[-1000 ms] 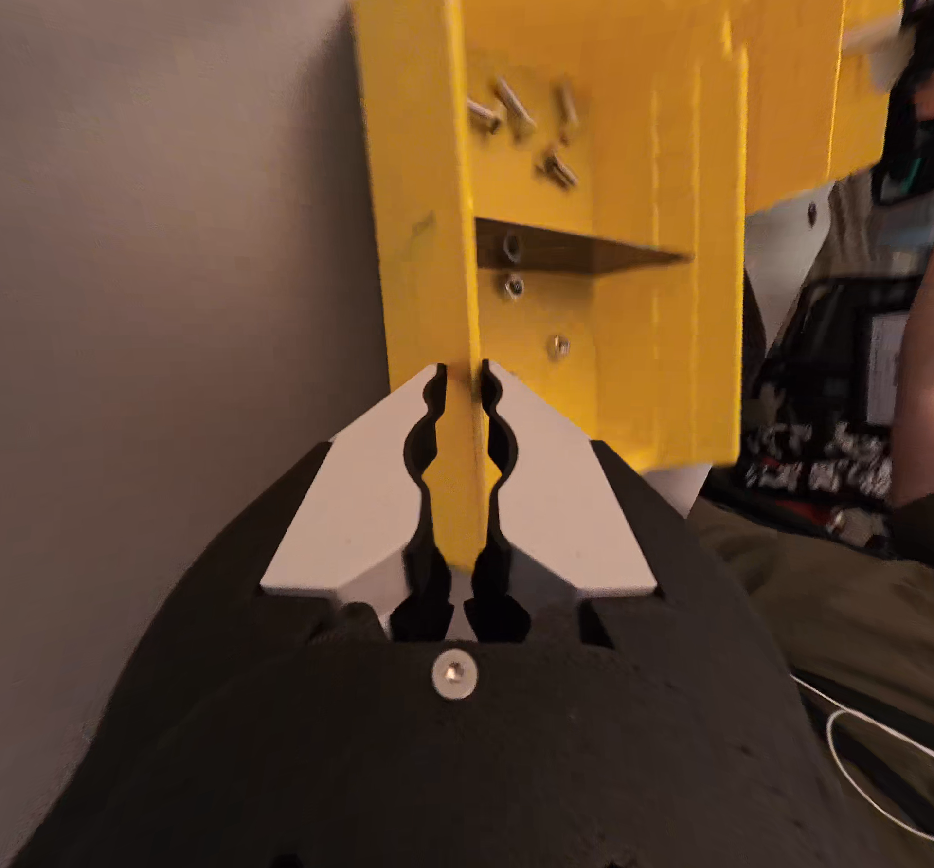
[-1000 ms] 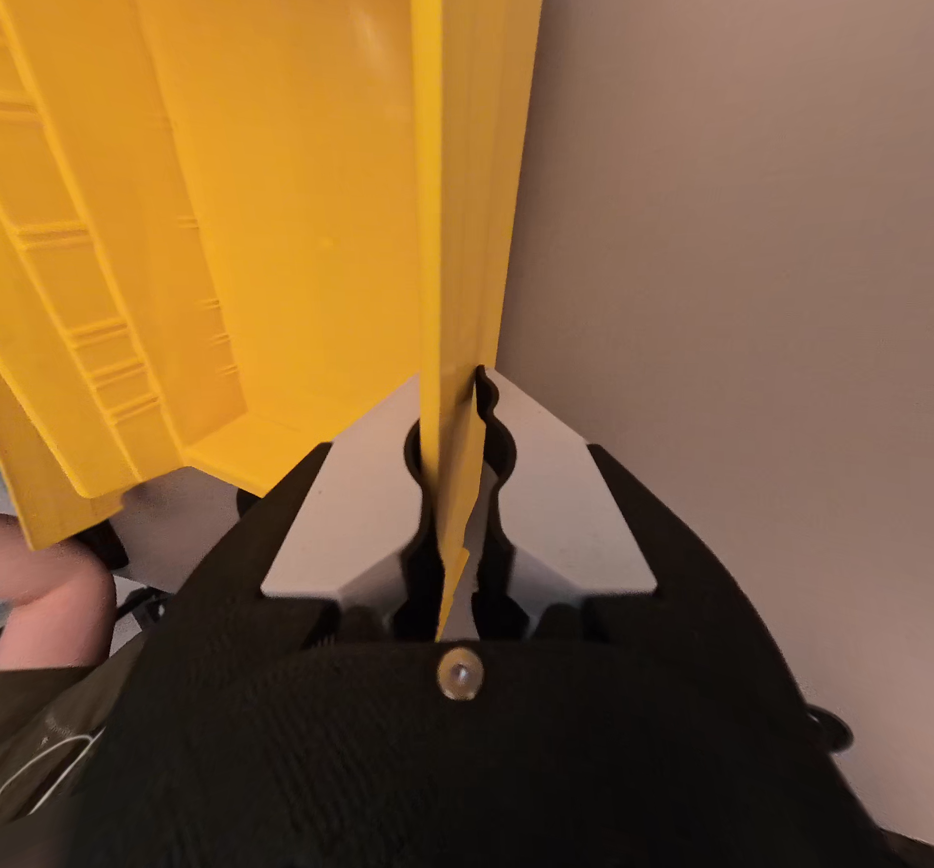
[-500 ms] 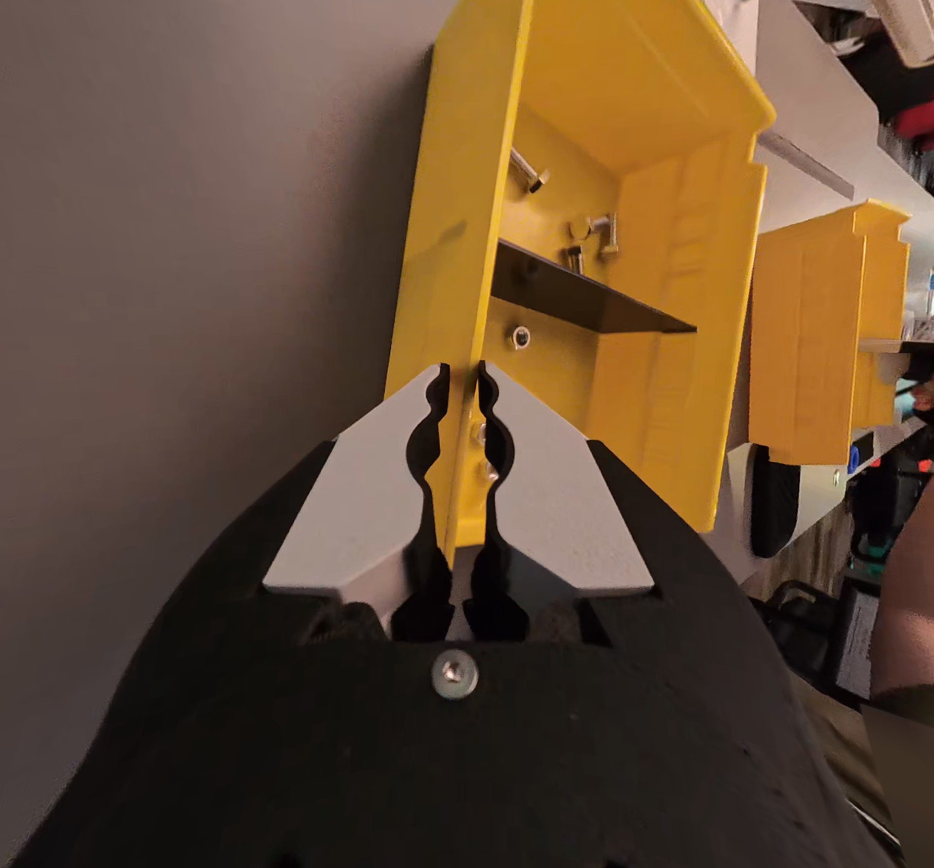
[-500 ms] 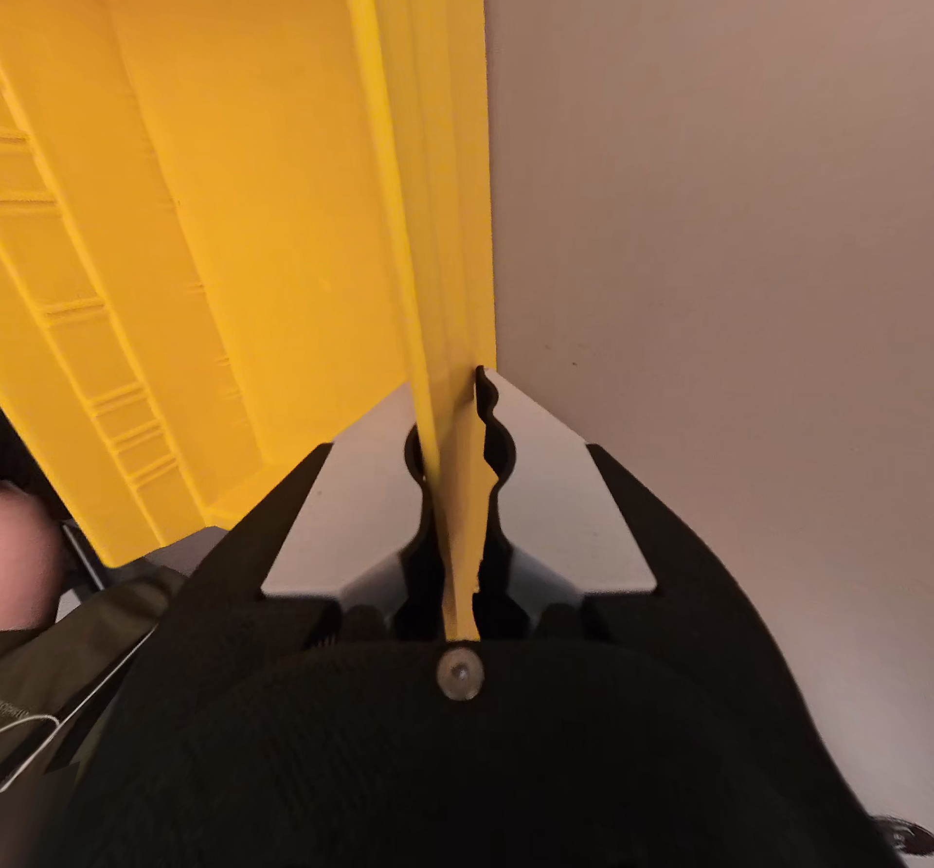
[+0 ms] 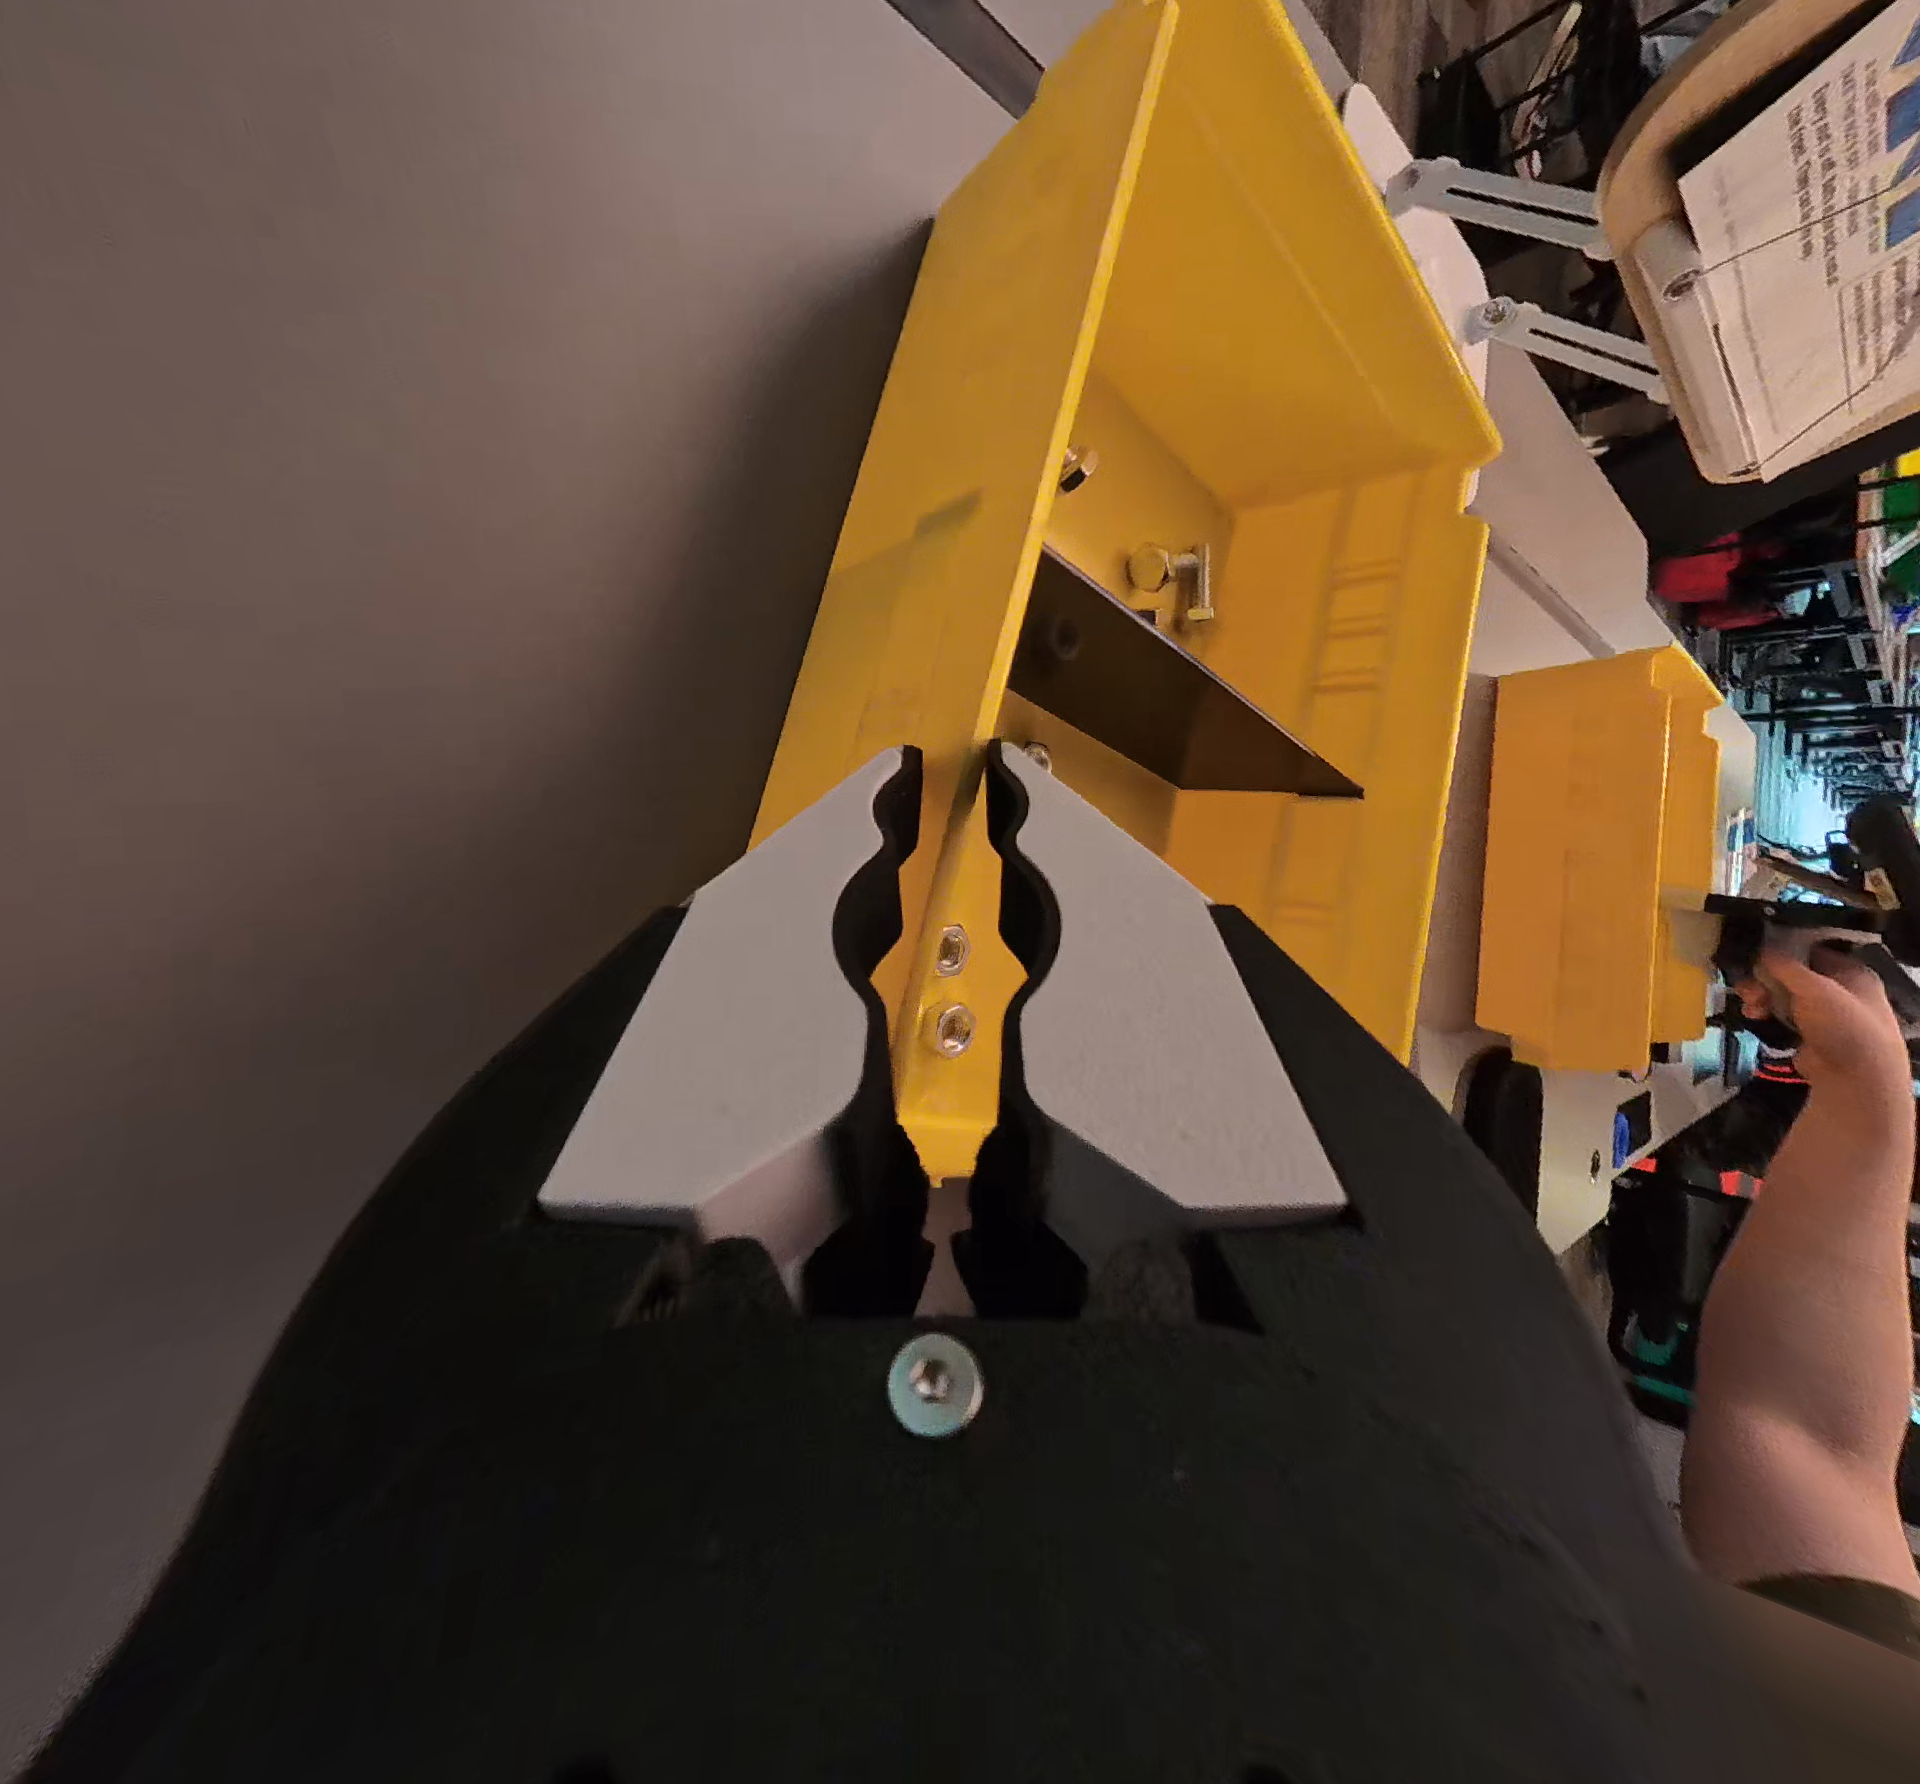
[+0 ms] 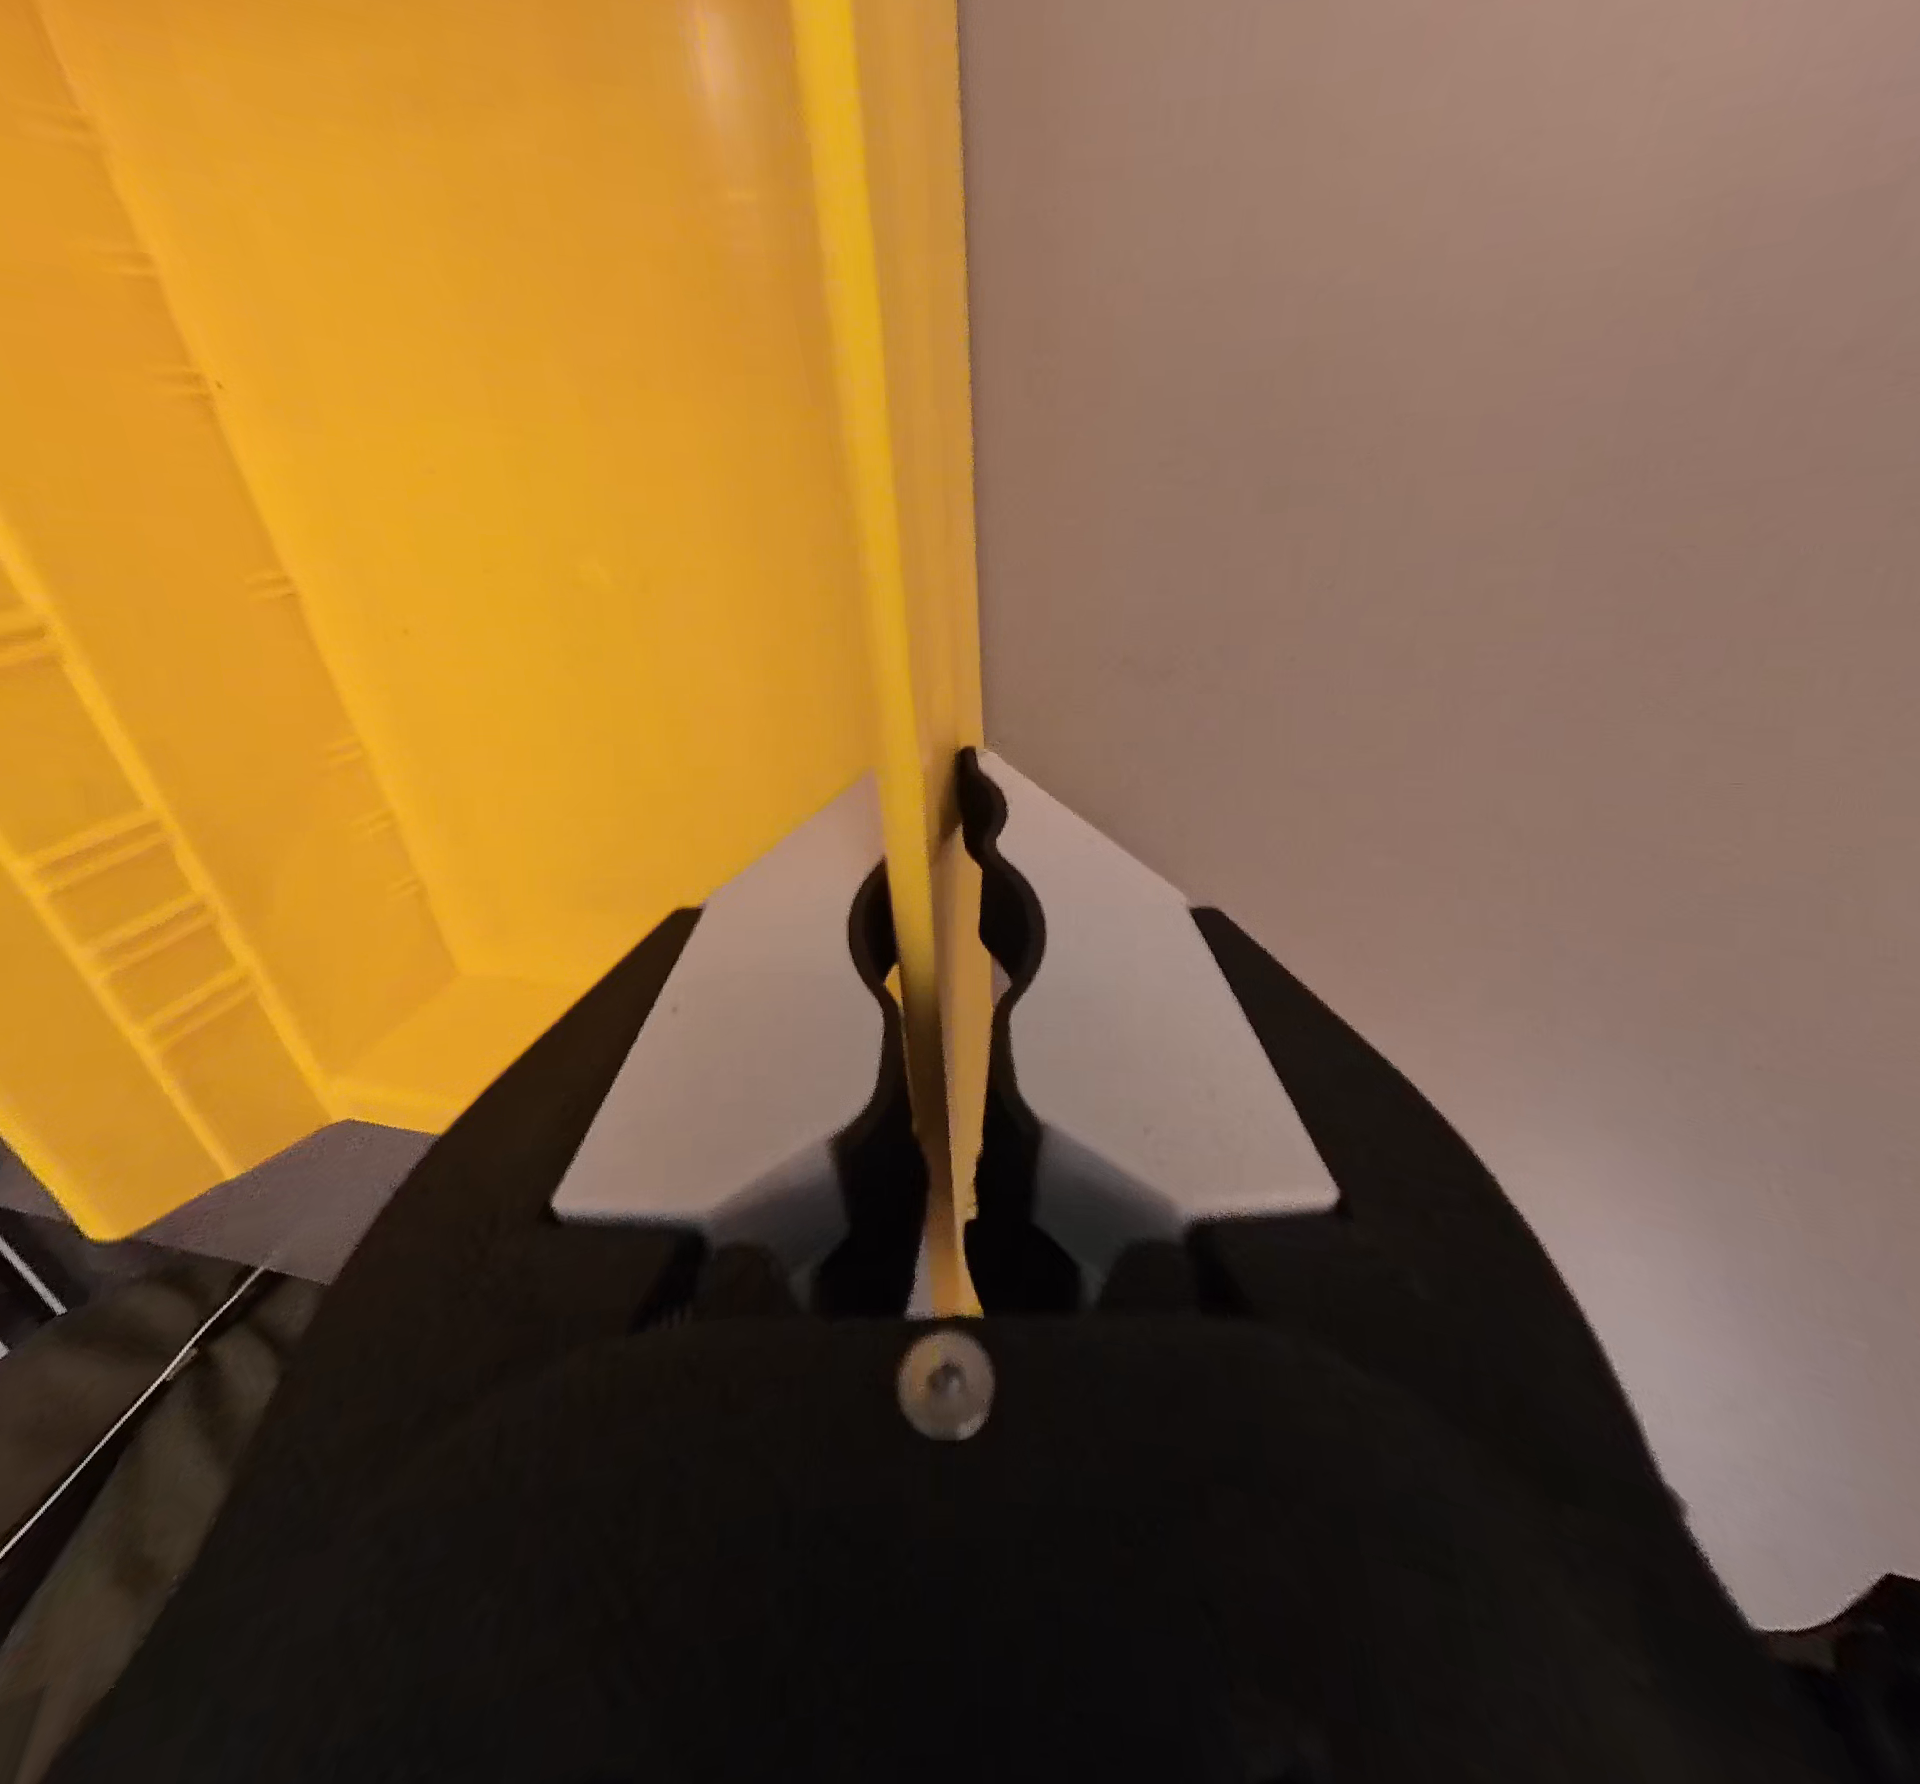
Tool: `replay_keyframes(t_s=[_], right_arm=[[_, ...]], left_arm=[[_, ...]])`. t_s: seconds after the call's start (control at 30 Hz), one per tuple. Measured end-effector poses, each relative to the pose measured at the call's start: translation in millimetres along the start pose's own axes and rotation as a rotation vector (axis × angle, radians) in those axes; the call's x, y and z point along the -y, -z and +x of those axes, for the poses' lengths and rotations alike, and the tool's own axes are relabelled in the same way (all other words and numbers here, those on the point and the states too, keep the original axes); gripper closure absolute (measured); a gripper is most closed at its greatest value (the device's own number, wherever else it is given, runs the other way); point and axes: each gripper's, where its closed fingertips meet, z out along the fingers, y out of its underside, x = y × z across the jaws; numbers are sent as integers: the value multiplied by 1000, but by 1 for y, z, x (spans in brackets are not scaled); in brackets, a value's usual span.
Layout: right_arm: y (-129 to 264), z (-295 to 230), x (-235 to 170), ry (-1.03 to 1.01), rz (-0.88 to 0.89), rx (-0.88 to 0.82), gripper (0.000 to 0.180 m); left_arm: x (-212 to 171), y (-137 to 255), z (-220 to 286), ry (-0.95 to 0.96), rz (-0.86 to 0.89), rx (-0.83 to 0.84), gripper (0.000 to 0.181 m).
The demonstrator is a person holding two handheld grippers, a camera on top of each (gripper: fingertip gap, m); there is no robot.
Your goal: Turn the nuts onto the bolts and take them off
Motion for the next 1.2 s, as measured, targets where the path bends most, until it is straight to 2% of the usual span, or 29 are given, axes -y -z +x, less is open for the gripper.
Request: replay_keyframes(t_s=[0.17, 0.3, 0.6, 0.83, 1.2], right_arm=[[0, -3, -10, 3, -2, -12, 176], [0, -4, -11, -2, 15, 22, 176], [-3, -6, 1, -23, 43, -1, 177], [-5, -9, 17, -33, 57, 13, 177], [-4, -4, 22, -33, 104, -20, 176]], left_arm=[[-25, 18, -3, 69, -72, -29, 169], [-42, 25, 1, 4, -142, -46, 170], [-24, 10, 2, -35, -104, -33, 170], [10, -1, -6, -15, 50, 16, 170], [16, 5, -15, 6, 97, 81, 171]])
